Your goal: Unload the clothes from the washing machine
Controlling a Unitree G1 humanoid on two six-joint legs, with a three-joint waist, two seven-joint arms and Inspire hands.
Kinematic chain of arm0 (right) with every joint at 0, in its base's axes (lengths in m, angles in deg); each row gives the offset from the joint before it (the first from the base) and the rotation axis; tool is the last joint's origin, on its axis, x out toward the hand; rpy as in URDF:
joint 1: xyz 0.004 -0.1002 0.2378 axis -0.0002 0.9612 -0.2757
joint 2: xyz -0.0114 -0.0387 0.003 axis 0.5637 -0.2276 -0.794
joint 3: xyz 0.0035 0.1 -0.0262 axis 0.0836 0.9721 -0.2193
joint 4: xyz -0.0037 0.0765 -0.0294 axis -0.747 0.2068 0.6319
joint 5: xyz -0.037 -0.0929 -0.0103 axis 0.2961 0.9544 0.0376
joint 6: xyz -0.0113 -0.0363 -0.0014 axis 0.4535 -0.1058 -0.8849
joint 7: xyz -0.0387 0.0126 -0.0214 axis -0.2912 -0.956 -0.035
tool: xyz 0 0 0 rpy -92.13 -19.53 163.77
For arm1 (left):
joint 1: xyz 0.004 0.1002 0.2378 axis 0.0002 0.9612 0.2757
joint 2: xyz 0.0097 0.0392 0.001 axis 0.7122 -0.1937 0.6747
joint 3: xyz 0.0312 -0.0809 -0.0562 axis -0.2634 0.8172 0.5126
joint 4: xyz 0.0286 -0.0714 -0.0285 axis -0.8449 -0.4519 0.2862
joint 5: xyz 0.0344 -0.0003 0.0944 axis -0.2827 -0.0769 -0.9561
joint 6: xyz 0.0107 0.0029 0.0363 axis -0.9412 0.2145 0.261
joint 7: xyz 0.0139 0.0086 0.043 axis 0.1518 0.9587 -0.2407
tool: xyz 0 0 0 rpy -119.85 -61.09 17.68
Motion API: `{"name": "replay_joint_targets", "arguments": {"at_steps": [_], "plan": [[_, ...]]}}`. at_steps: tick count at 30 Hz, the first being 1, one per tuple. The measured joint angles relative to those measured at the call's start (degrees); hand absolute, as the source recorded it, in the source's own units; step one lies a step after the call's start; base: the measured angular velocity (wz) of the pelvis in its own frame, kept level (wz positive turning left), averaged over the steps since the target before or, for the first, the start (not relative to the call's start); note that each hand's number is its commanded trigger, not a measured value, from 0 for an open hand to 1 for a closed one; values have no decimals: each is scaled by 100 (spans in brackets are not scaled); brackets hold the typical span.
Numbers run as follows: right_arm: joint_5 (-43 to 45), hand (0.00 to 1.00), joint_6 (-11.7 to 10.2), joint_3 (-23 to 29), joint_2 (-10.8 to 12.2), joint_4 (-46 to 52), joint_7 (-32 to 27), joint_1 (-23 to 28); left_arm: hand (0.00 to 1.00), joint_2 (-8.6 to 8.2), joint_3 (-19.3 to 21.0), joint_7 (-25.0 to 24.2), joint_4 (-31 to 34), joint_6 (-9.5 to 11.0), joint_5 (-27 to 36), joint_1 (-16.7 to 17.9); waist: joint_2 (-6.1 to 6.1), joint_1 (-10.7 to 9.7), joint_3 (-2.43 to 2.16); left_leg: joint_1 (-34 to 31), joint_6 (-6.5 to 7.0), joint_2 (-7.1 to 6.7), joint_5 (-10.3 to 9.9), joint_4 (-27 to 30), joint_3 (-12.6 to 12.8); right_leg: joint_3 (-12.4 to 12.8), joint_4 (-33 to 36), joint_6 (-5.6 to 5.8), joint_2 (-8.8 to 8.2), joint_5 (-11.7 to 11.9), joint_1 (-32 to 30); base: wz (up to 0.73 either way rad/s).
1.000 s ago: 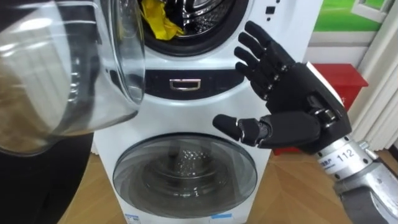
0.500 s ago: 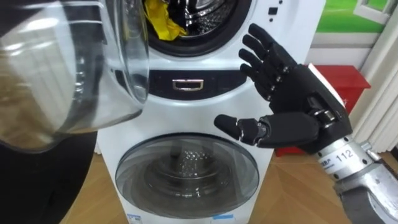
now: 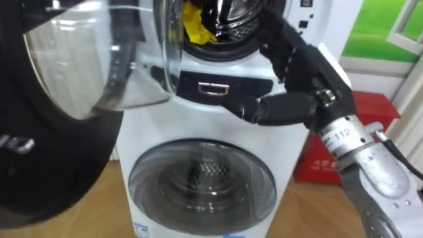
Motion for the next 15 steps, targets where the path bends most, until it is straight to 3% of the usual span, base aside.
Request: {"name": "replay_joint_targets", "arguments": {"at_steps": [1, 7, 9, 11, 13, 15], "plan": [[-67, 0, 2, -51, -18, -16, -85, -3, 0, 9, 13, -9, -41, 18, -1, -19, -59, 4, -18, 98, 69, -77, 2, -93, 42, 3, -125, 46, -70, 14, 50, 0], [-103, 0, 2, -99, -26, -13, -293, 3, 0, -24, 81, -97, -26, 53, 0, -73, -18, -210, 17, 195, 199, -272, -167, -103, 137, -198, -298, 227, -290, 52, 241, 6], [-113, 0, -2, -87, -105, -13, -362, 2, 0, -16, 97, -172, 8, 14, -2, -128, -20, -345, 19, 195, 242, -361, -212, -119, 162, -338, -118, 405, -392, -47, 215, 18], [-120, 0, -5, -61, -200, -19, -368, 7, 0, -8, 58, -209, 0, -1, 1, -252, -25, -503, 29, 293, 361, -479, -287, -130, 282, -413, 439, 664, -576, -193, 96, 33], [-94, 0, -11, -67, -241, -64, -395, 27, 0, -7, 32, -212, 15, -17, 1, -352, -36, -530, 41, 515, 450, -576, -346, -254, 337, -444, 1125, 670, -751, -192, -67, 16], [-79, 0, -141, -77, -247, -298, -410, 74, 0, 25, 36, -203, 34, -42, 1, -523, -31, -568, 74, 788, 531, -652, -456, -388, 263, -470, 1905, 817, -905, 26, -255, 11]]}}
